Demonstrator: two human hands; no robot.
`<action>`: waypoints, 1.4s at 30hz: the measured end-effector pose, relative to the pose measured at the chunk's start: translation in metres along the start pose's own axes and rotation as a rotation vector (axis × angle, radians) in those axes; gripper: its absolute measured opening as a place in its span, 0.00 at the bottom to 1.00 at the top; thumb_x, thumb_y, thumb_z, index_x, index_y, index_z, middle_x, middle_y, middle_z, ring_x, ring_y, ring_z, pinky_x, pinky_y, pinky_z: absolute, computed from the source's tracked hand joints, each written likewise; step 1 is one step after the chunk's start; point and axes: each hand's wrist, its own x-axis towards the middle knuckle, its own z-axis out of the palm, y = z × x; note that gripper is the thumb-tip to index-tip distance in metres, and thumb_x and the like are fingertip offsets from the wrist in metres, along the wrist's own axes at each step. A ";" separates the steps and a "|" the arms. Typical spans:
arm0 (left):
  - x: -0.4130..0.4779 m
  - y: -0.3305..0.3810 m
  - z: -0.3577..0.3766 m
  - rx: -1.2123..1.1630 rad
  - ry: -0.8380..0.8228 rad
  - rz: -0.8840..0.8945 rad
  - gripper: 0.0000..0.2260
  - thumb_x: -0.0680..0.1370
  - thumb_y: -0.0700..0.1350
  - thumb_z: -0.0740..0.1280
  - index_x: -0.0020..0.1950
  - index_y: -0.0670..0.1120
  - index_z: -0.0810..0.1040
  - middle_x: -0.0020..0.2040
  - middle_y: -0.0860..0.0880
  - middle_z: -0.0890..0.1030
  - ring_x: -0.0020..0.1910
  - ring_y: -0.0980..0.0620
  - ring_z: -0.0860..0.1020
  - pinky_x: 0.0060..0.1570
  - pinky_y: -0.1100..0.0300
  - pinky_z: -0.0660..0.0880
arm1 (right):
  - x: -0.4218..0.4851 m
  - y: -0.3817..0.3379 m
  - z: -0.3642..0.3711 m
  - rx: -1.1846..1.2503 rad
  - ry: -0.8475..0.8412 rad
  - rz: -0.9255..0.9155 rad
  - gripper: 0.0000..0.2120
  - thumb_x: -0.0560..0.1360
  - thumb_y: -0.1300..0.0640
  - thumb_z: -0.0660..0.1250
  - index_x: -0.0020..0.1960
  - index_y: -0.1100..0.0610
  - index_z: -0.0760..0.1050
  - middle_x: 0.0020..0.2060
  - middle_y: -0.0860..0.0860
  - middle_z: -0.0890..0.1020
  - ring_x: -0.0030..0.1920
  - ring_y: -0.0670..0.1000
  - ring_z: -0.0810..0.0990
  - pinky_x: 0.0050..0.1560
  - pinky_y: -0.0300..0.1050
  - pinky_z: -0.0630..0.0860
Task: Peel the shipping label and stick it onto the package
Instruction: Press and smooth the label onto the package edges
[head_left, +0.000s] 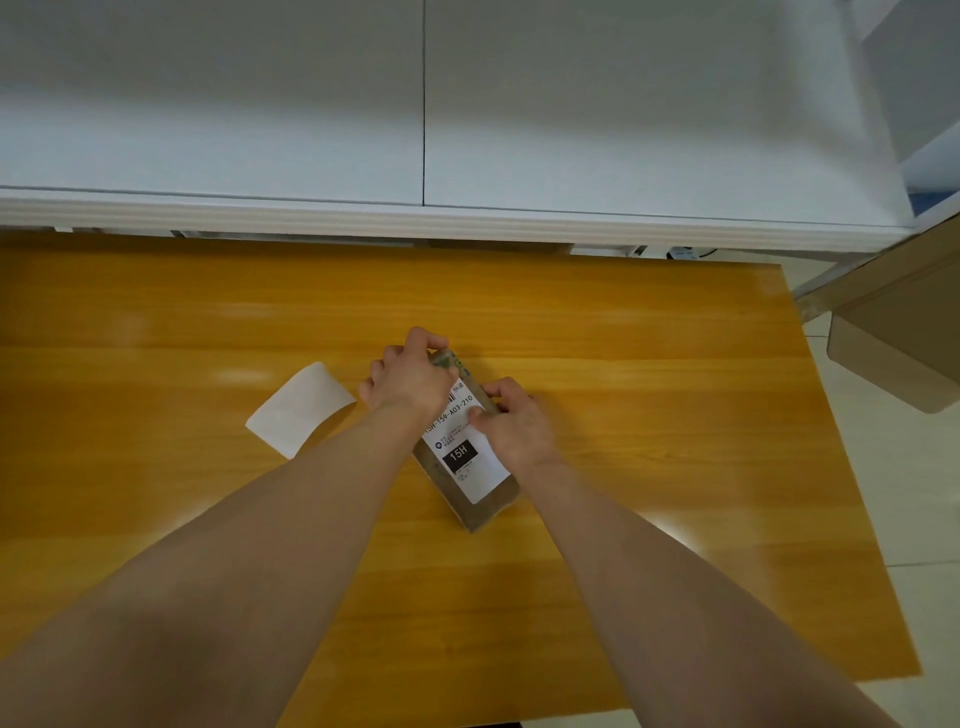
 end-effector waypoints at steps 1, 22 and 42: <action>0.001 0.001 0.000 -0.003 0.003 -0.008 0.14 0.77 0.51 0.65 0.61 0.61 0.70 0.63 0.48 0.73 0.65 0.43 0.68 0.63 0.47 0.60 | 0.002 0.001 0.000 0.021 -0.004 0.008 0.08 0.67 0.45 0.68 0.45 0.36 0.74 0.51 0.53 0.81 0.47 0.54 0.83 0.48 0.57 0.82; -0.014 -0.006 -0.013 0.276 -0.217 0.196 0.47 0.60 0.64 0.77 0.74 0.68 0.56 0.75 0.48 0.61 0.75 0.42 0.55 0.68 0.44 0.55 | -0.040 0.002 -0.025 0.038 -0.084 -0.038 0.15 0.78 0.49 0.67 0.63 0.53 0.75 0.48 0.48 0.83 0.45 0.47 0.82 0.39 0.39 0.76; -0.011 -0.006 -0.005 0.320 -0.160 0.209 0.42 0.63 0.63 0.75 0.72 0.66 0.58 0.71 0.48 0.67 0.72 0.43 0.61 0.67 0.43 0.56 | -0.039 0.010 -0.024 0.207 -0.074 0.022 0.15 0.81 0.58 0.62 0.66 0.50 0.77 0.51 0.49 0.84 0.45 0.46 0.81 0.44 0.40 0.77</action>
